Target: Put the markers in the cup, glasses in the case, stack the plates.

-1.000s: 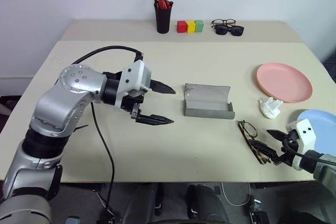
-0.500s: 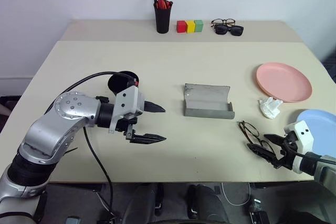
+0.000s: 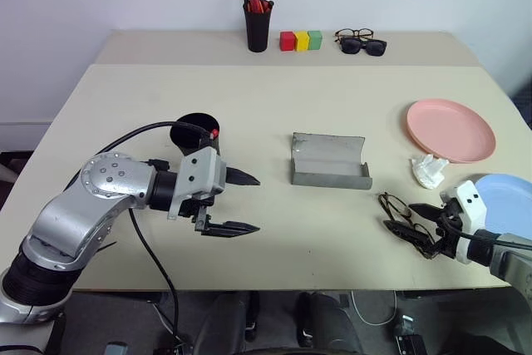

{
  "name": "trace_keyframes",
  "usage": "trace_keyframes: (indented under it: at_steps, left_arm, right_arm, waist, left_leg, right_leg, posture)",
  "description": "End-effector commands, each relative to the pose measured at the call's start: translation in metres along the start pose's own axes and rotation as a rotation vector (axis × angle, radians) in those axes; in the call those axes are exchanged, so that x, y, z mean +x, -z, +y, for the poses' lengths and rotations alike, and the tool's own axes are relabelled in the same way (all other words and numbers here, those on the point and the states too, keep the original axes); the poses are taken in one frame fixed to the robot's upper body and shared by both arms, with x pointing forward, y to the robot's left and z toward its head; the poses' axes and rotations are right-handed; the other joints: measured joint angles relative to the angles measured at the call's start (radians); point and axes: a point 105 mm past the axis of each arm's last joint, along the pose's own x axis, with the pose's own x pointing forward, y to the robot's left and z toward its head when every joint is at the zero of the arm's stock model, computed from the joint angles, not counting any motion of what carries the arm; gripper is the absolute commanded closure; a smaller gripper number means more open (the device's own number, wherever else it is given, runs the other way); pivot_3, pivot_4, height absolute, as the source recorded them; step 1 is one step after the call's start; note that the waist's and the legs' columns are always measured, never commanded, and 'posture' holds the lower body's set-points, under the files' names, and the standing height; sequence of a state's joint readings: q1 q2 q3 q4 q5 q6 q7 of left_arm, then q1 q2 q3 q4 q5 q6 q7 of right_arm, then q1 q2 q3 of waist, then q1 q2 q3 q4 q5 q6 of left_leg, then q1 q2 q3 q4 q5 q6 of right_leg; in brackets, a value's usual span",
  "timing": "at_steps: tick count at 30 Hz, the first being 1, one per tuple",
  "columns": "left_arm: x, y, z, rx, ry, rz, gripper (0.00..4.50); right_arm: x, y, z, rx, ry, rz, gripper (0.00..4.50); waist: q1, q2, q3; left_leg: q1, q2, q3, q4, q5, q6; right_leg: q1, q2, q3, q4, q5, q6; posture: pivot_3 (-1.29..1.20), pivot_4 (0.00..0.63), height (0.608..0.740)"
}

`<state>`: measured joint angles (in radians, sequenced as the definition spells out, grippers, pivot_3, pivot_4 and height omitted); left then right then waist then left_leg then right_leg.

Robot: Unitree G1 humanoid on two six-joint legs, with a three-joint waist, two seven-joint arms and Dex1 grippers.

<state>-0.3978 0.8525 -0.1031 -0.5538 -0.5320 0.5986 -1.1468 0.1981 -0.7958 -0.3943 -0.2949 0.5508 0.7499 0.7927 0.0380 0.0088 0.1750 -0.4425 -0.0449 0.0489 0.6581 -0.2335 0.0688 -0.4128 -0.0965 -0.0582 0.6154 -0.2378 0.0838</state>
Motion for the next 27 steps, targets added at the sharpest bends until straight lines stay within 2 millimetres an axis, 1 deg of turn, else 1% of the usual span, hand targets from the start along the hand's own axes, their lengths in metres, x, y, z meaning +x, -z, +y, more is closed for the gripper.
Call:
trace_keyframes:
  at_steps: [1, 5, 12, 15, 16, 20, 21, 22, 23, 27]
  left_arm:
    - [-0.002, -0.008, -0.002, 0.054, -0.013, -0.010, 0.56]
    - [-0.001, -0.008, -0.002, 0.051, -0.014, -0.013, 0.56]
    - [-0.001, -0.006, -0.003, 0.044, -0.002, -0.018, 0.56]
    - [-0.001, -0.006, -0.003, 0.047, 0.000, -0.016, 0.50]
    - [0.000, -0.006, -0.002, 0.047, 0.000, -0.018, 0.50]
    - [0.001, -0.006, -0.003, 0.049, 0.003, -0.023, 0.50]
    - [0.001, -0.006, -0.003, 0.049, 0.003, -0.024, 0.50]
    - [0.002, -0.006, -0.003, 0.049, 0.002, -0.025, 0.50]
    - [0.002, -0.006, -0.004, 0.050, 0.001, -0.026, 0.50]
    - [0.001, -0.007, -0.008, 0.054, -0.001, -0.028, 0.50]
  right_arm:
    - [-0.007, -0.003, -0.005, -0.021, 0.024, 0.006, 0.00]
    - [-0.013, 0.002, -0.005, -0.016, 0.034, 0.021, 0.00]
    - [-0.016, 0.006, -0.004, -0.006, 0.038, 0.031, 0.00]
    - [-0.018, 0.008, -0.004, -0.005, 0.043, 0.040, 0.81]
    - [-0.018, 0.008, -0.004, -0.004, 0.043, 0.041, 1.27]
    - [-0.017, 0.008, -0.003, -0.004, 0.041, 0.041, 3.38]
    - [-0.017, 0.008, -0.003, -0.005, 0.041, 0.041, 3.80]
    - [-0.017, 0.008, -0.003, -0.005, 0.041, 0.039, 4.32]
    - [-0.016, 0.007, -0.003, -0.008, 0.042, 0.038, 4.47]
    - [-0.016, 0.005, -0.003, -0.016, 0.045, 0.033, 4.47]
  waist:
    - [0.000, 0.000, 0.000]
    - [0.001, 0.000, 0.000]
    - [0.001, 0.000, 0.000]
    - [0.001, 0.000, 0.000]
    - [0.001, 0.000, 0.000]
    - [-0.002, -0.001, -0.001]
    - [-0.002, -0.002, -0.001]
    - [-0.003, -0.003, -0.002]
    - [-0.003, -0.003, -0.002]
    - [-0.005, -0.005, -0.002]
  left_leg:
    - [0.000, 0.000, 0.000, 0.000, 0.000, 0.000]
    - [0.000, 0.000, 0.000, -0.001, 0.000, 0.000]
    - [0.000, 0.000, 0.000, -0.001, 0.000, 0.000]
    - [0.000, 0.000, 0.000, -0.001, 0.000, 0.000]
    - [0.000, 0.000, 0.000, -0.002, 0.000, 0.000]
    - [0.000, 0.000, 0.000, -0.002, 0.000, 0.000]
    - [0.001, 0.000, 0.000, -0.002, 0.000, 0.000]
    - [0.001, 0.000, 0.000, -0.002, 0.000, 0.000]
    - [0.002, 0.000, 0.000, -0.002, 0.000, 0.000]
    - [0.003, 0.000, 0.001, -0.004, 0.000, 0.000]
  right_leg:
    - [0.000, 0.000, 0.000, 0.000, 0.000, 0.000]
    - [0.000, 0.000, 0.000, 0.000, 0.000, 0.000]
    - [0.000, 0.000, 0.000, -0.001, 0.000, 0.000]
    - [0.000, 0.000, 0.000, -0.001, 0.000, 0.000]
    - [0.000, 0.000, 0.000, -0.001, 0.000, 0.000]
    - [0.000, 0.000, 0.000, -0.001, 0.000, 0.000]
    - [0.000, 0.000, 0.000, -0.001, 0.000, 0.000]
    - [0.000, 0.000, 0.000, -0.001, 0.000, 0.000]
    - [0.000, 0.000, 0.000, -0.001, 0.000, 0.000]
    - [0.001, 0.000, 0.001, -0.002, 0.000, 0.000]
  posture:
    - [0.00, 0.150, 0.740]
    - [0.00, 0.150, 0.740]
    - [0.00, 0.150, 0.740]
    - [0.00, 0.150, 0.740]
    - [0.00, 0.150, 0.740]
    - [0.00, 0.150, 0.740]
    - [0.00, 0.150, 0.740]
    - [0.00, 0.150, 0.740]
    - [0.00, 0.150, 0.740]
    - [0.00, 0.150, 0.740]
